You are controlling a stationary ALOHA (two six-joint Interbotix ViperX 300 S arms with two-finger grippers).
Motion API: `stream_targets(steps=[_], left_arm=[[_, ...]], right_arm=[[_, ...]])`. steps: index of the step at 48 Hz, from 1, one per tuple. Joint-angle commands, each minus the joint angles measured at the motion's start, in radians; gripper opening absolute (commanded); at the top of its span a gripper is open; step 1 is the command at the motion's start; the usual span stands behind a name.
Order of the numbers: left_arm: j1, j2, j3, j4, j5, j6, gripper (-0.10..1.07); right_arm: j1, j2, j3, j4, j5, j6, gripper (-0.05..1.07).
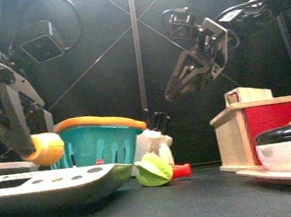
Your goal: Grab corn bottom
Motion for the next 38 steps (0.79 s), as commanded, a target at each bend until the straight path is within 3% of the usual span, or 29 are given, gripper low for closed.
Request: stream_targets(steps=[1,38], left_arm=[[0.0,-0.035,-0.021,0.003,-0.003,0.0,0.82],[-0.008,-0.054,-0.009,0.0,-0.003,0.0,0.82]], right_arm=[[0.0,-0.014,-0.025,0.0,-0.006,-0.002,0.66],[0.002,-0.014,-0.026,0.0,-0.006,-0.002,0.66]])
